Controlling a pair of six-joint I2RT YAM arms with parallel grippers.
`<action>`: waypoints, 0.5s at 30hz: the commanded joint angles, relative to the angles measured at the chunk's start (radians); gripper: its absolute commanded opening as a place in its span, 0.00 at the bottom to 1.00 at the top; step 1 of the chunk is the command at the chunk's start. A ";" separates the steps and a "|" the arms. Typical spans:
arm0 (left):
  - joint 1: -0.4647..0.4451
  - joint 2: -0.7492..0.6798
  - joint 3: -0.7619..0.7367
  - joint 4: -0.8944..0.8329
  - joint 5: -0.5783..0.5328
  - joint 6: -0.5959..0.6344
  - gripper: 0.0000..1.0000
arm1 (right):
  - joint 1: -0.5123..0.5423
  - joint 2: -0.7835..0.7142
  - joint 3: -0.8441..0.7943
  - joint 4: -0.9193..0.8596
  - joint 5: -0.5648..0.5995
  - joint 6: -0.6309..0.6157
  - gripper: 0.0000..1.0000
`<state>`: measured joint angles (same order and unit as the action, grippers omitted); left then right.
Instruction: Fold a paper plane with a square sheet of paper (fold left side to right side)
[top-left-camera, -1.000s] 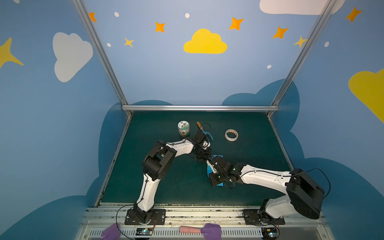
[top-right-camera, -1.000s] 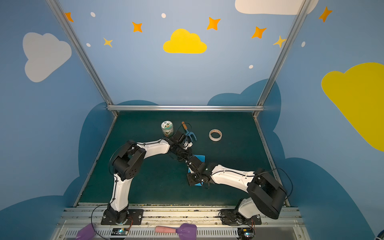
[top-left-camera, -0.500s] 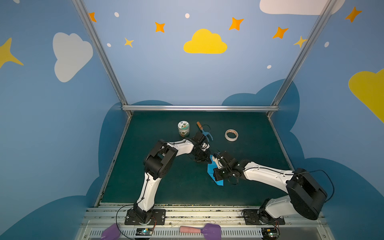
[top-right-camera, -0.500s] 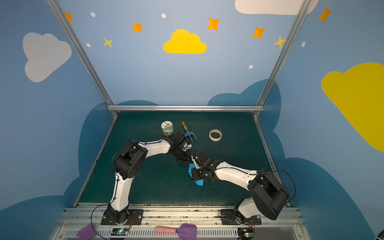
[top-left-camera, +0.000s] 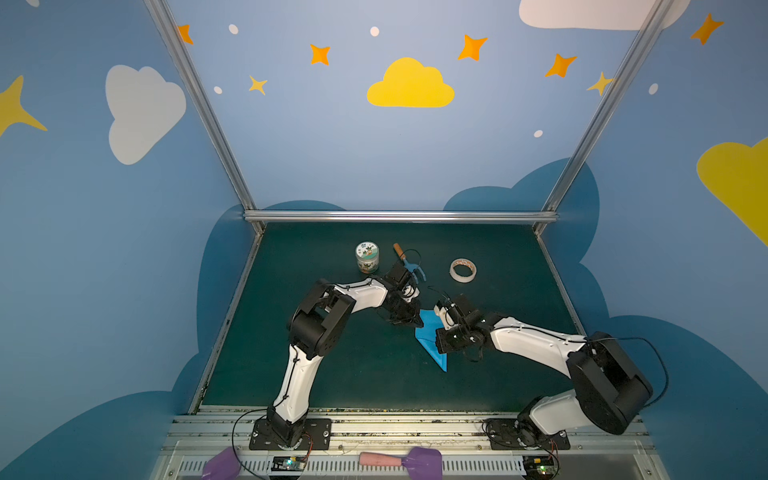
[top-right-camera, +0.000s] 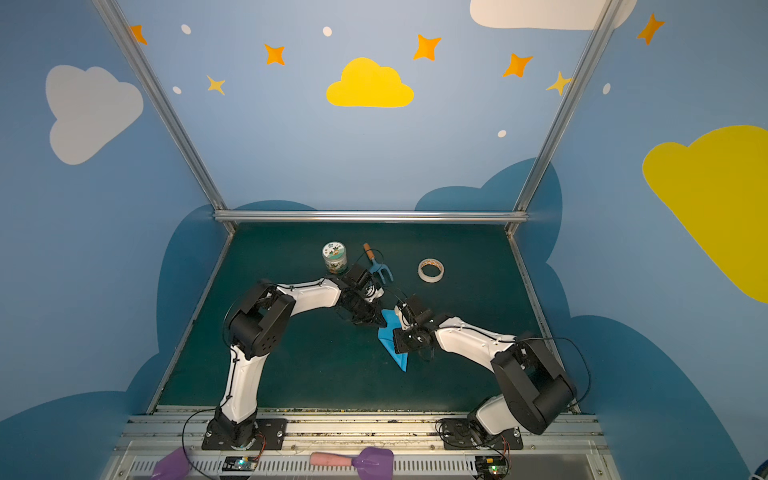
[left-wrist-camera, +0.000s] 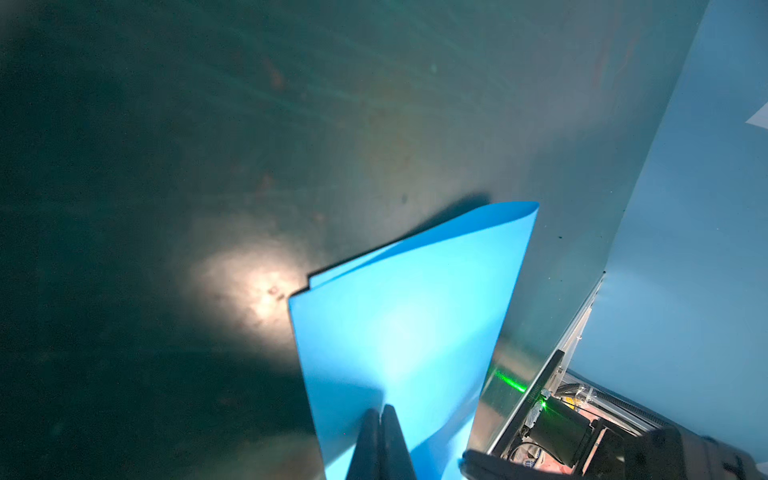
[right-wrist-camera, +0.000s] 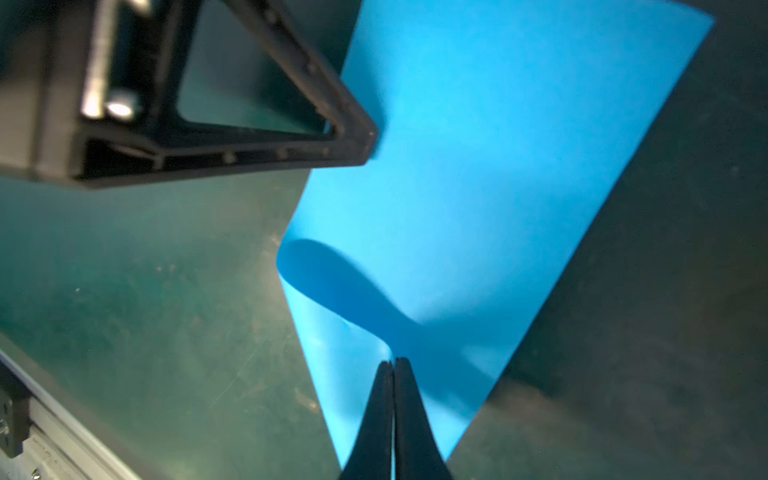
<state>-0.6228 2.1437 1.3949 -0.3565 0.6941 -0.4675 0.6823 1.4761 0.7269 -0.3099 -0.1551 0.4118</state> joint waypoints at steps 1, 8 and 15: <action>-0.003 0.019 -0.025 -0.056 -0.056 0.013 0.04 | -0.017 0.019 0.002 -0.010 -0.008 -0.022 0.00; -0.004 0.018 -0.031 -0.055 -0.054 0.012 0.04 | -0.042 0.036 0.005 -0.002 -0.015 -0.031 0.00; -0.004 0.018 -0.038 -0.049 -0.055 0.013 0.04 | -0.058 0.059 0.009 0.010 -0.031 -0.032 0.00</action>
<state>-0.6243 2.1437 1.3911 -0.3515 0.6964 -0.4675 0.6327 1.5192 0.7273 -0.3061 -0.1707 0.3870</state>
